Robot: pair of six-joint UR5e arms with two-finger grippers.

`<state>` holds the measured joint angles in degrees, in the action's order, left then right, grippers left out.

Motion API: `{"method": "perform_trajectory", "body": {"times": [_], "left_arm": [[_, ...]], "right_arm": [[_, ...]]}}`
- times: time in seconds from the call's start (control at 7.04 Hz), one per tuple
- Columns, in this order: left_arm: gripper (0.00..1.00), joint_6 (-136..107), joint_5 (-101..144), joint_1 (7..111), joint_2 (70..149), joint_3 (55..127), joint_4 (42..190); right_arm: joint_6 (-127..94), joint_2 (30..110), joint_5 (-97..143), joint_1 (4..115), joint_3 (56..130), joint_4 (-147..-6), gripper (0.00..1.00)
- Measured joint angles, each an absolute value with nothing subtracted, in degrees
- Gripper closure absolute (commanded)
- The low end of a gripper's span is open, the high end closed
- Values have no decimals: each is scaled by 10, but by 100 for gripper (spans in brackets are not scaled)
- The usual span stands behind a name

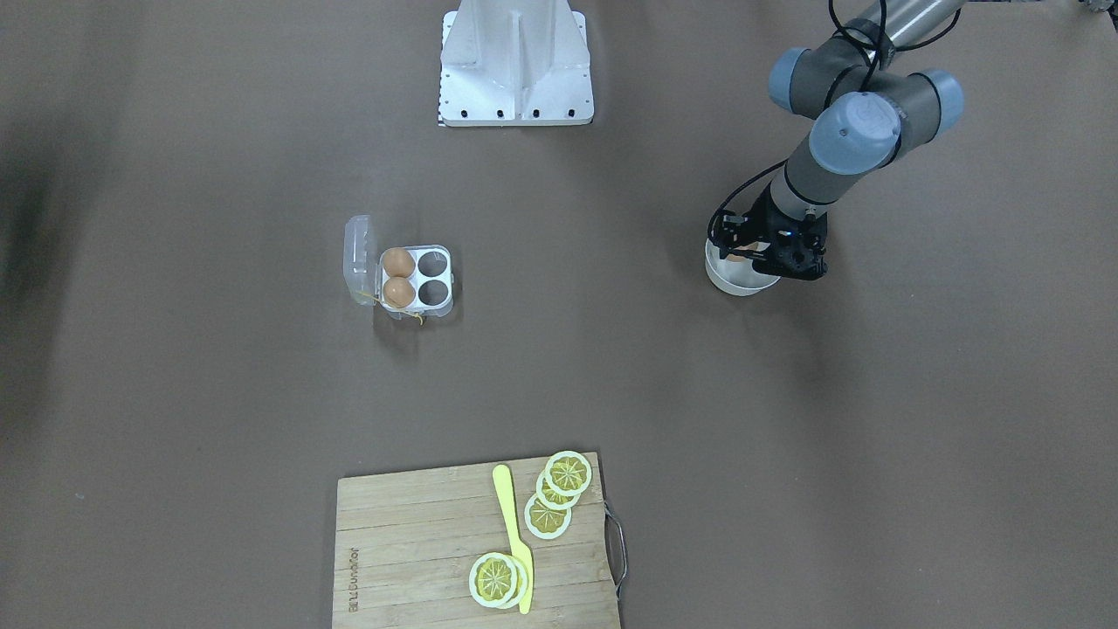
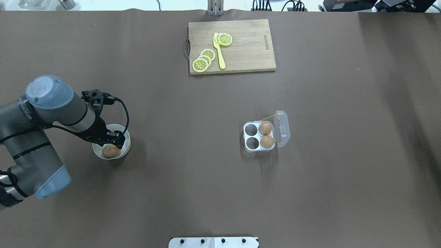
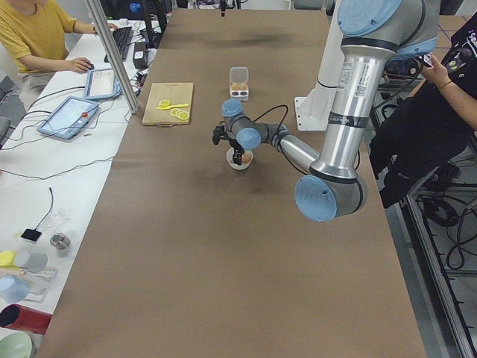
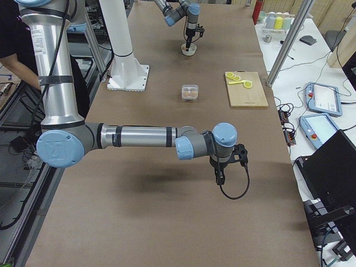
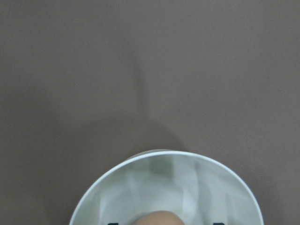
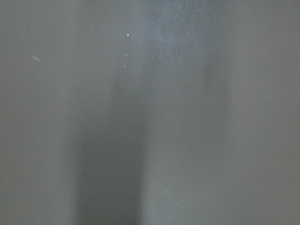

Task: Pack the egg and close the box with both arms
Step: 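Close the left gripper on the brown egg inside the bowl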

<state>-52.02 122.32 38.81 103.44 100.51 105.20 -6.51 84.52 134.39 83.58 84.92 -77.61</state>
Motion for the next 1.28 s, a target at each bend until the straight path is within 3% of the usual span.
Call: {"method": "perform_trajectory", "body": {"times": [0.28, 0.57, 0.71, 1.28], "left_arm": [[41, -520, 1223, 388, 1035, 1006, 1052], [22, -520, 1222, 388, 1032, 1008, 1052], [17, -520, 1222, 388, 1031, 1008, 1052], [20, -514, 1222, 388, 1030, 1011, 1051]], "right_arm": [[-65, 845, 1344, 836, 849, -776, 0], [-65, 845, 1344, 836, 850, -776, 0], [-65, 845, 1344, 836, 850, -776, 0], [-65, 844, 1343, 836, 849, -776, 0]]}}
